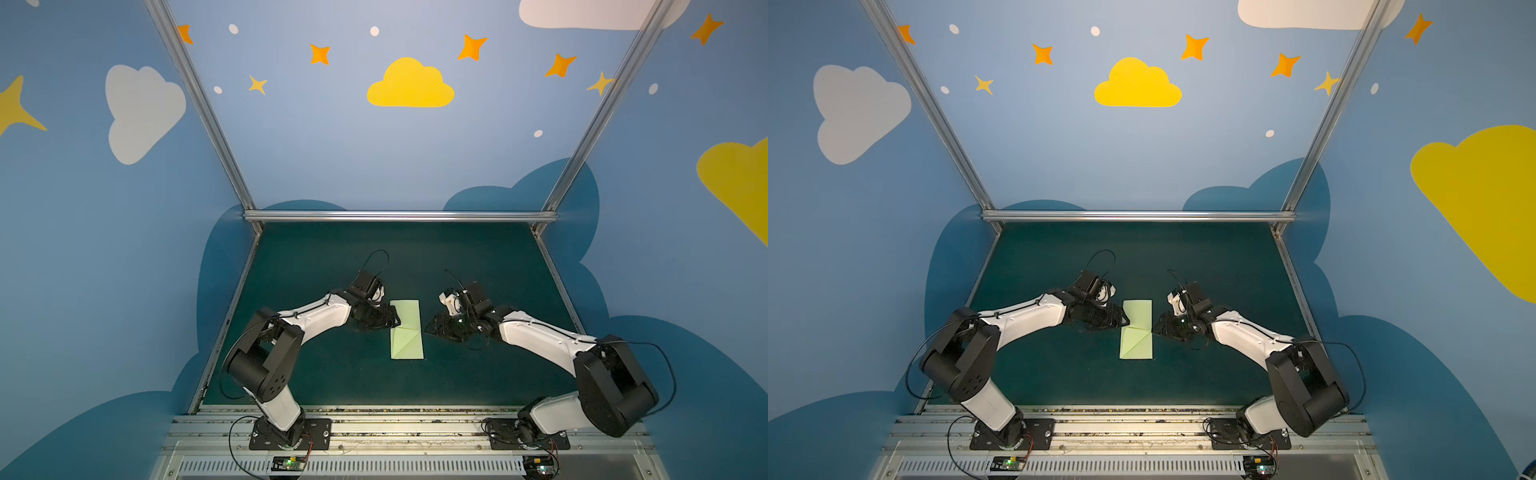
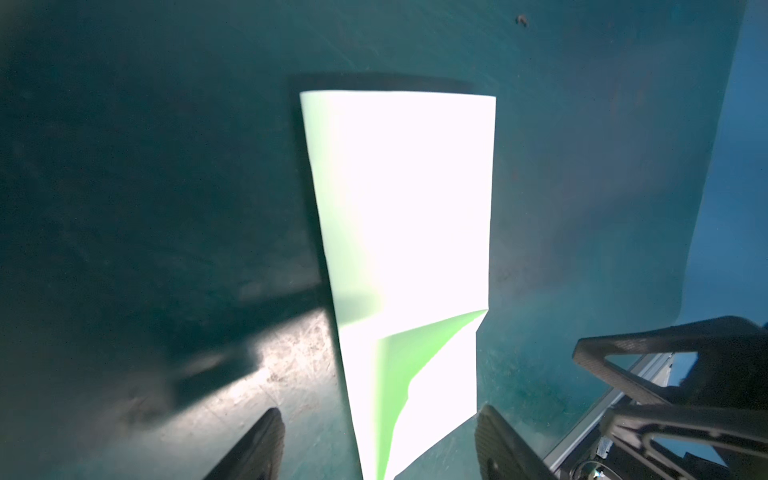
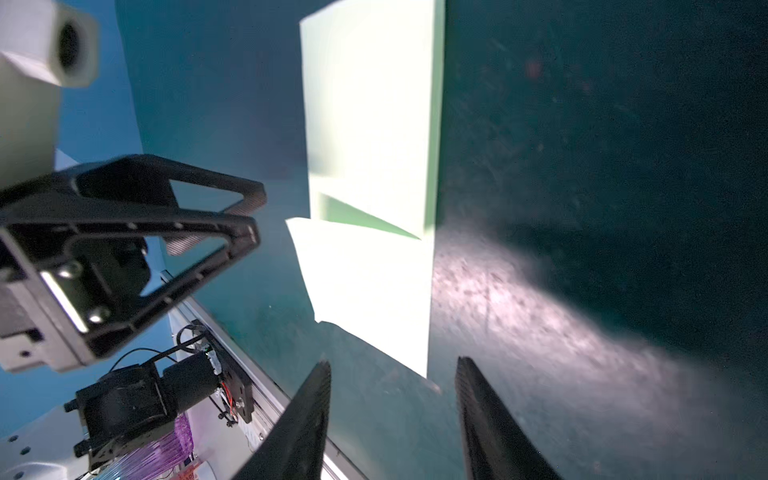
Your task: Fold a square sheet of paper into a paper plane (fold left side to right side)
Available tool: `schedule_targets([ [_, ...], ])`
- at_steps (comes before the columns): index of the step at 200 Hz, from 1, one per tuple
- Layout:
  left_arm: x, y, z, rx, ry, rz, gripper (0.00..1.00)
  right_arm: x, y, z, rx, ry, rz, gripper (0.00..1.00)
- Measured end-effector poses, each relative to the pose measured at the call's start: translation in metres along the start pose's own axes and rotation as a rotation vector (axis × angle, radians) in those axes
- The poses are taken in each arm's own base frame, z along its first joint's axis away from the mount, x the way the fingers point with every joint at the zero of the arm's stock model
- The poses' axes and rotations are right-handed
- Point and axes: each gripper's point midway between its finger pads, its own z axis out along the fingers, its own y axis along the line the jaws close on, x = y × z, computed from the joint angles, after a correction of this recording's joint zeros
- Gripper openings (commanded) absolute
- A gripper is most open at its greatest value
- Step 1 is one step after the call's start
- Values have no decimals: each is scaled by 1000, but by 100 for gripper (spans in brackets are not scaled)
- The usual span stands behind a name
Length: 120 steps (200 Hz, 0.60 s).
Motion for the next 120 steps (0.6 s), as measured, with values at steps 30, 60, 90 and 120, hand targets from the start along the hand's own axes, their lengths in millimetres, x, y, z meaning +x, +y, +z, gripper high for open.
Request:
schedule_targets([
  [30,7,4,9,2,36,-9,73,11,-10,0,-10,-6,32,50],
  [60,15,8,16,13,63,-21,69,21,-19,3,-10,1,64,50],
  [90,14,4,20,52,60,-25,63,25,-23,6,-16,3,81,50],
  [120,12,-2,25,96,65,-33,58,23,-22,6,-24,-4,83,50],
])
